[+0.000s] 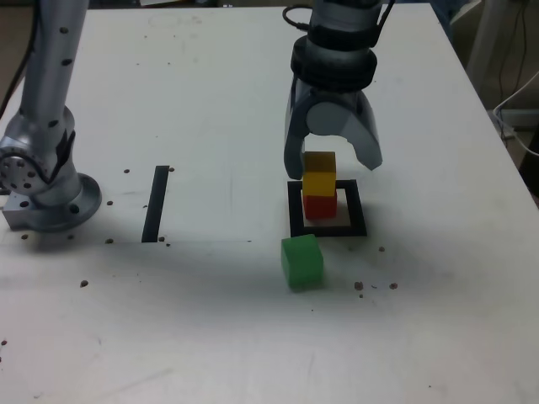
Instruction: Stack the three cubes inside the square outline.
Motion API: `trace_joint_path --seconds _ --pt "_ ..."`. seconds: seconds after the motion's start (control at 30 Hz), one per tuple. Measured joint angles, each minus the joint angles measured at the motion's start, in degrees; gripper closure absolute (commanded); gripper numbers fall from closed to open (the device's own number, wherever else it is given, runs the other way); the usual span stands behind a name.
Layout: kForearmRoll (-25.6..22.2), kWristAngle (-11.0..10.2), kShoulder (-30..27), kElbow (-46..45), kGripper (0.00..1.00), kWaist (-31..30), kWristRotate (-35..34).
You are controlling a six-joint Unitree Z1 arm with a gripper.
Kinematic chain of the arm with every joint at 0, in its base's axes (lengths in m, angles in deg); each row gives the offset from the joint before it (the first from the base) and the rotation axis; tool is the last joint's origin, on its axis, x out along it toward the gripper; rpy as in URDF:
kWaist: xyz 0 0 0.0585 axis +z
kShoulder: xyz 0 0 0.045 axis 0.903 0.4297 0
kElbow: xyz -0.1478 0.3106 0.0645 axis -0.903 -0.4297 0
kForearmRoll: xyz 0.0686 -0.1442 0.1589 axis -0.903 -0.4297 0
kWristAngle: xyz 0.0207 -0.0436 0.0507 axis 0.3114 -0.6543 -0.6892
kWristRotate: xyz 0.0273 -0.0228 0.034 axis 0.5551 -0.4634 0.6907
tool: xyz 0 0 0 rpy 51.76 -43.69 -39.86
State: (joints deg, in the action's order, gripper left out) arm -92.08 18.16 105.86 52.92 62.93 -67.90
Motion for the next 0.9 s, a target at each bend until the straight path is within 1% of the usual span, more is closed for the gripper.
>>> trace_joint_path --seconds 0.17,0.37,0.47,0.63,0.77,0.9 --pt "-0.42 0.04 -1.31 -0.78 0.01 0.00 -0.27" --pt "-0.91 0.09 -4.86 -2.35 0.01 -0.10 -1.37" --pt "-1.18 0.49 -7.21 -3.27 0.01 -0.73 -2.51" --pt "-1.53 1.44 -9.67 -5.99 0.01 -2.50 -7.55" --pt "-1.35 1.66 -10.39 -7.70 0.01 -4.69 -13.03" --pt "0.20 3.41 -10.60 -8.91 0.01 -8.07 -17.95"
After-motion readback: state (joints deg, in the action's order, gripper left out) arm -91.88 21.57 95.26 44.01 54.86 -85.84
